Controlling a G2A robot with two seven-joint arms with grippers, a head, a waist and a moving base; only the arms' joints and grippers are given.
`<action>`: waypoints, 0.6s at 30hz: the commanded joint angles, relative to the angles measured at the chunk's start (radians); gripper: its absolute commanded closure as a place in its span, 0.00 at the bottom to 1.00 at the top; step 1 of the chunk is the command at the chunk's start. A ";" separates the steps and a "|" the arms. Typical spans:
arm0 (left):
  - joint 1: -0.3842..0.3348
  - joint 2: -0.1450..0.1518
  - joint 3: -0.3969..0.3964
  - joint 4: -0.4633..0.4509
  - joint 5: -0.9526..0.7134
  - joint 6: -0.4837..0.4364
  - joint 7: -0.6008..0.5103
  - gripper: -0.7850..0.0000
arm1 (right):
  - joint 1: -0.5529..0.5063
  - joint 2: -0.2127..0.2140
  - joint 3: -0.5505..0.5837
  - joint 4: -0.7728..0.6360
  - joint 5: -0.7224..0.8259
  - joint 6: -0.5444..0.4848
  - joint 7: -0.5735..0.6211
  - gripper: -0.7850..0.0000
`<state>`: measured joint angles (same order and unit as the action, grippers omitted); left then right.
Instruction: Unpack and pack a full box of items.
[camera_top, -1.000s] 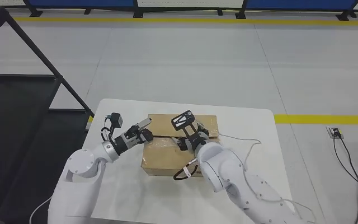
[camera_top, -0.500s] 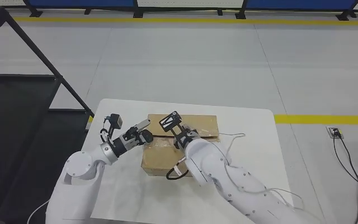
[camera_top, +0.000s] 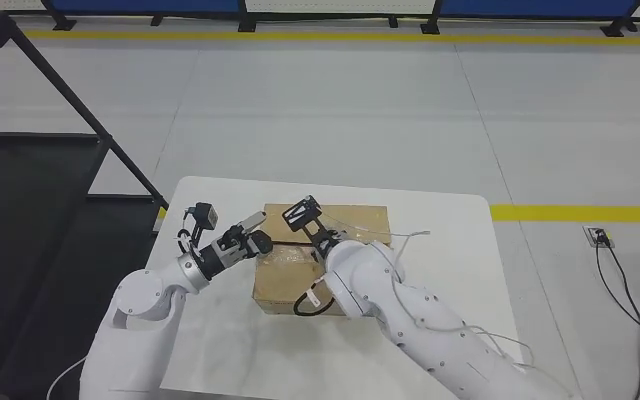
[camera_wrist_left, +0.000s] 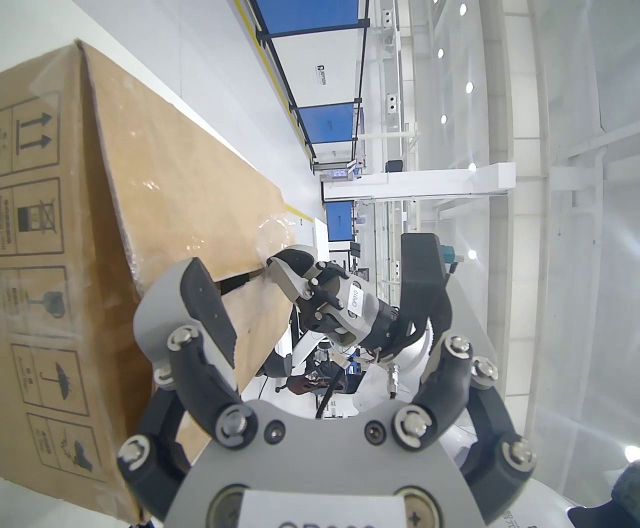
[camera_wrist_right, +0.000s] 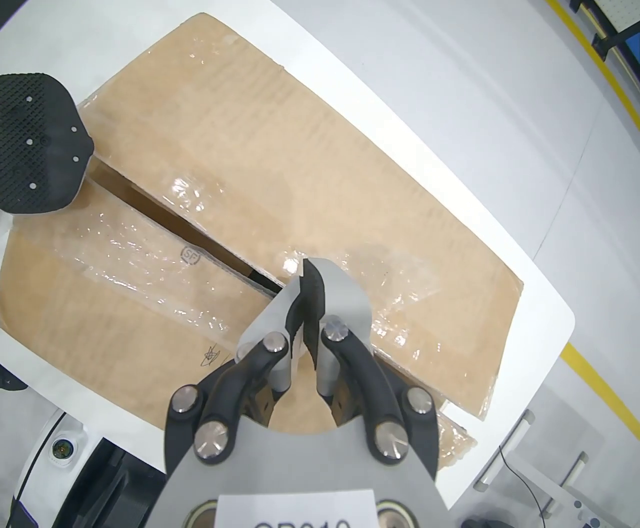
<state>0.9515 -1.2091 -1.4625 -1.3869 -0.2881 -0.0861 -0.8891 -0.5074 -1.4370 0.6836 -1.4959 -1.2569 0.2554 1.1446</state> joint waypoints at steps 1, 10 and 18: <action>0.000 0.001 0.002 0.000 -0.003 -0.001 0.002 0.00 | -0.005 -0.004 0.007 -0.003 -0.003 0.003 -0.007 1.00; -0.002 0.007 0.022 0.000 0.004 0.000 0.005 0.00 | -0.095 -0.002 0.054 -0.081 -0.092 0.056 -0.084 1.00; -0.002 0.010 0.037 -0.002 0.004 -0.001 0.012 0.00 | -0.201 0.003 0.108 -0.162 -0.169 0.100 -0.171 1.00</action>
<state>0.9489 -1.1994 -1.4267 -1.3884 -0.2832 -0.0866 -0.8779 -0.6946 -1.4349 0.7837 -1.6500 -1.4185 0.3518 0.9843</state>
